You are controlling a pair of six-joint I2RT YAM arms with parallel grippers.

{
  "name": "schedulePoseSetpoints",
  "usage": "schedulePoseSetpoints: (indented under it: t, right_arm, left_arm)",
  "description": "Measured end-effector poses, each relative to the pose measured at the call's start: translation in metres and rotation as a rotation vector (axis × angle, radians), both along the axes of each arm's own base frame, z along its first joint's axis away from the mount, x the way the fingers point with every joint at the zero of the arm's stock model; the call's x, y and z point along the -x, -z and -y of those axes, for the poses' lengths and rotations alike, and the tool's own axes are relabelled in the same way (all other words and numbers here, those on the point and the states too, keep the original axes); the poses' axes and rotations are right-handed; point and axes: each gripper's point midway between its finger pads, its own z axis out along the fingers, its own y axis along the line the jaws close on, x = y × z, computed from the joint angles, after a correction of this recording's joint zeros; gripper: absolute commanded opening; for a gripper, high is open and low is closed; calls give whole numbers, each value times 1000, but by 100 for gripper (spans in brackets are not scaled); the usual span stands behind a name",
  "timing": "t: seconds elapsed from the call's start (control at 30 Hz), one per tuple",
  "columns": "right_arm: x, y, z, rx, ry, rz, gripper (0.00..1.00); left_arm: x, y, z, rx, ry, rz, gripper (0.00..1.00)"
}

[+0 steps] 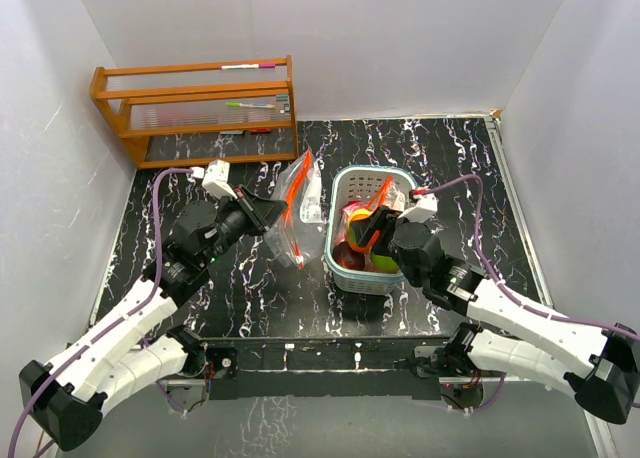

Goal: Place the food in the zip-top bag and seal the zipper
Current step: Place the fake vegetable in the bin, then open the zipper of the food storage bag.

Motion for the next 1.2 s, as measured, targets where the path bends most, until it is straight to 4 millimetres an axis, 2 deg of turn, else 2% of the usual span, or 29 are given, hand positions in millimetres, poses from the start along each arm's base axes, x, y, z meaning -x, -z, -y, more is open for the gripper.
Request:
schedulePoseSetpoints:
  t: [0.07,0.13,0.17,0.2,0.43,0.53,0.63,0.73,0.9,1.0,1.2]
  right_arm:
    - [-1,3,1,34,5,-10,77]
    - [-2,4,3,72,1,-15,93]
    - [-2,3,4,88,1,-14,98]
    - [-2,1,6,116,0,-11,98]
    - [-11,-44,8,181,-2,69,98]
    - [-12,-56,1,186,-46,112,98]
    - [-15,-63,-17,189,-115,138,98]
    - [-23,-69,-49,175,-206,158,99]
    - [-25,-59,-93,147,-364,161,92]
    - [-20,-53,-106,135,-432,152,89]
    - [-12,-68,-117,76,-498,192,84]
  left_arm:
    - [-1,3,1,-6,3,-8,0]
    - [-1,5,2,-8,6,-12,0]
    - [-1,5,3,-8,7,-13,0]
    - [-1,4,3,-7,8,-12,0]
    - [-1,3,5,0,20,-6,0]
    - [-2,4,7,1,27,-7,0]
    - [-3,7,9,-3,33,-15,0]
    - [-3,9,11,-3,38,-22,0]
    - [-3,7,12,3,41,-21,0]
    - [-3,7,12,5,40,-21,0]
    - [-3,4,12,14,40,-11,0]
